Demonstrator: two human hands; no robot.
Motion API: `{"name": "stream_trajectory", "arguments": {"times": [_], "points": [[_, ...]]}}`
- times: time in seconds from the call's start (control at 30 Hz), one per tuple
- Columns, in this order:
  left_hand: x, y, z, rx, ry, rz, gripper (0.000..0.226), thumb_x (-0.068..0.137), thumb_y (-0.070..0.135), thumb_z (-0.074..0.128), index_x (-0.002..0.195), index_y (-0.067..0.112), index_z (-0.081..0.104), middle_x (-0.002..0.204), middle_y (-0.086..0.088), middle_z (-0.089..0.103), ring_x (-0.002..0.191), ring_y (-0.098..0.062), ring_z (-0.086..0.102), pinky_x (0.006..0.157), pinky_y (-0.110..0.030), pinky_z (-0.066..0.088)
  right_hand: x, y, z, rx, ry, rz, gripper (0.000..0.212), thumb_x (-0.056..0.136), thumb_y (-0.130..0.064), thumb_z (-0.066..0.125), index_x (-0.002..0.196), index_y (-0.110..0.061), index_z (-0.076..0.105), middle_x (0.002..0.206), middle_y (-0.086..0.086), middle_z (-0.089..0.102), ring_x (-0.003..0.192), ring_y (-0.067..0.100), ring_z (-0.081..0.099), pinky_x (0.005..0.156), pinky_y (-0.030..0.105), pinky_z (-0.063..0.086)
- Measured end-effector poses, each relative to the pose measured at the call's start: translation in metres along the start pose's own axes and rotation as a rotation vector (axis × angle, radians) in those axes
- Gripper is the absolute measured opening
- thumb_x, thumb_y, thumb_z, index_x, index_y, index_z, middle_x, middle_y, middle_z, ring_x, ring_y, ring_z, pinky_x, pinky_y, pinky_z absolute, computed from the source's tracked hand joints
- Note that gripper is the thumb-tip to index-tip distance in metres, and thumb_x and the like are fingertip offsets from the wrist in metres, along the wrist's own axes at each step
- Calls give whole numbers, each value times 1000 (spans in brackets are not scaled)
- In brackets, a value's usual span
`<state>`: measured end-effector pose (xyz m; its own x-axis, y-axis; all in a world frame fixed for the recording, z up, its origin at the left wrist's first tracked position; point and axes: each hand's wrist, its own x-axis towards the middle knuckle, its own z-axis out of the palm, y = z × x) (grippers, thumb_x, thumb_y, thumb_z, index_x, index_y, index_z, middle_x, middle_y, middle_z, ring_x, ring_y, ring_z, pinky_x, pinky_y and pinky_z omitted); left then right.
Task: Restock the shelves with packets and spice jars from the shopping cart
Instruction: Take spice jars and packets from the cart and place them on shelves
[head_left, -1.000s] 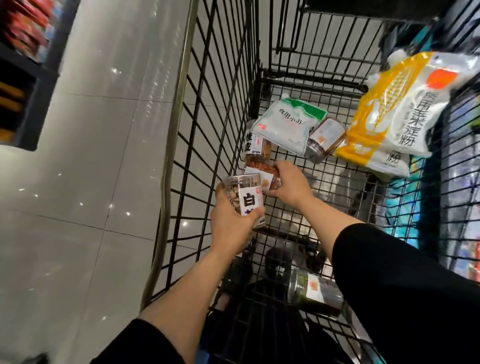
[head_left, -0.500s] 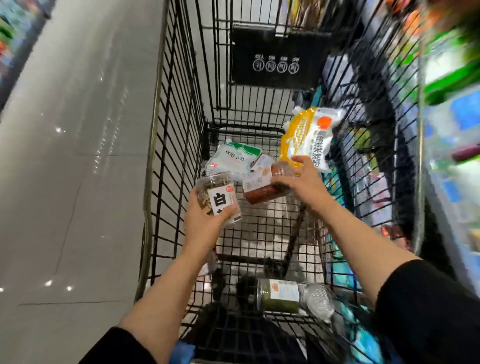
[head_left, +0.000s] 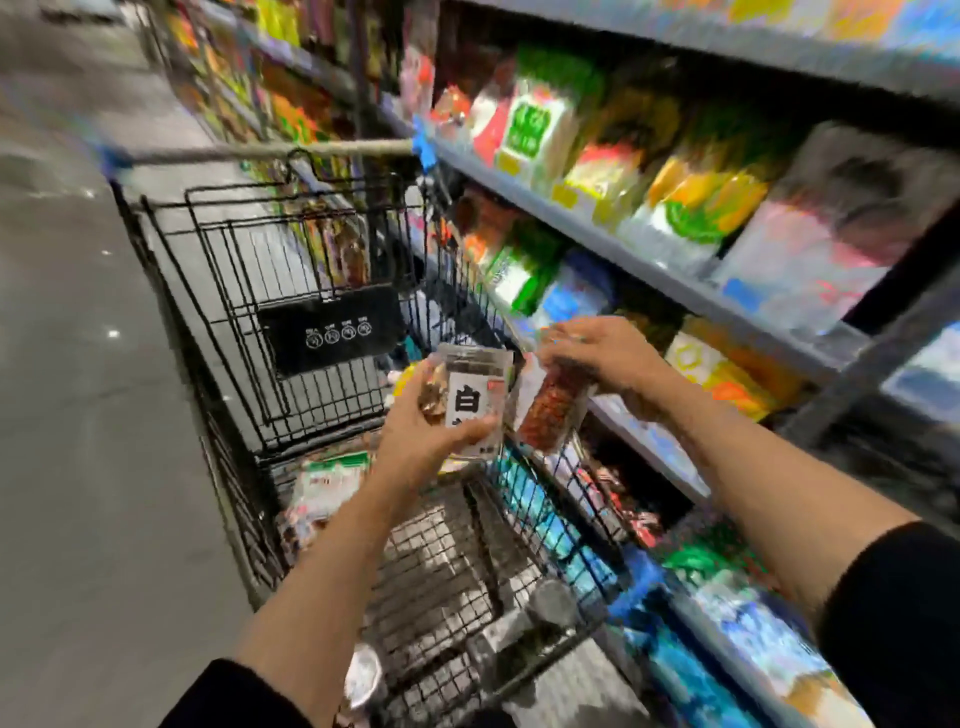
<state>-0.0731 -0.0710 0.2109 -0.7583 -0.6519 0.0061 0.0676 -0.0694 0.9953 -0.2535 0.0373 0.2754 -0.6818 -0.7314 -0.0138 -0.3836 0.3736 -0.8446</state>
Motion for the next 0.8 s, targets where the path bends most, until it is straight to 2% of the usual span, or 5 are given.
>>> {"name": "stream_trajectory", "arguments": {"times": [0.13, 0.23, 0.63, 0.7, 0.8], "points": [[1, 27, 46, 9, -200, 60, 75, 63, 12, 85, 128, 31, 53, 105, -1, 72, 95, -17, 70, 81, -32, 59, -34, -10, -57, -41, 179, 86, 65, 54, -61, 79, 107, -22, 70, 102, -2, 66, 91, 15, 64, 65, 25, 46], [3, 39, 84, -5, -330, 87, 75, 62, 16, 89, 128, 26, 54, 108, -7, 72, 99, -25, 70, 85, -41, 58, -63, -17, -98, -76, 266, 119, 45, 71, -56, 73, 97, -20, 74, 93, 3, 69, 75, 12, 61, 55, 21, 45], [-38, 89, 263, -99, -622, 204, 43, 75, 4, 78, 112, 22, 65, 93, 1, 76, 91, -22, 72, 69, -27, 56, -202, -16, -248, -209, 547, 265, 52, 63, -49, 81, 73, 0, 67, 64, 7, 47, 59, 14, 41, 55, 28, 33], [-49, 104, 295, -139, -670, 215, 49, 76, -5, 74, 106, 30, 60, 87, 4, 76, 78, -7, 71, 61, -20, 55, -226, -15, -276, -206, 629, 242, 51, 61, -48, 83, 69, -1, 64, 63, 9, 45, 61, 16, 43, 56, 30, 34], [-57, 129, 342, -127, -737, 266, 68, 74, 0, 79, 128, 32, 51, 106, -9, 71, 88, -15, 71, 66, -27, 58, -262, -18, -320, -207, 700, 214, 51, 55, -59, 81, 72, -16, 59, 67, 12, 45, 62, 21, 50, 56, 32, 40]]}}
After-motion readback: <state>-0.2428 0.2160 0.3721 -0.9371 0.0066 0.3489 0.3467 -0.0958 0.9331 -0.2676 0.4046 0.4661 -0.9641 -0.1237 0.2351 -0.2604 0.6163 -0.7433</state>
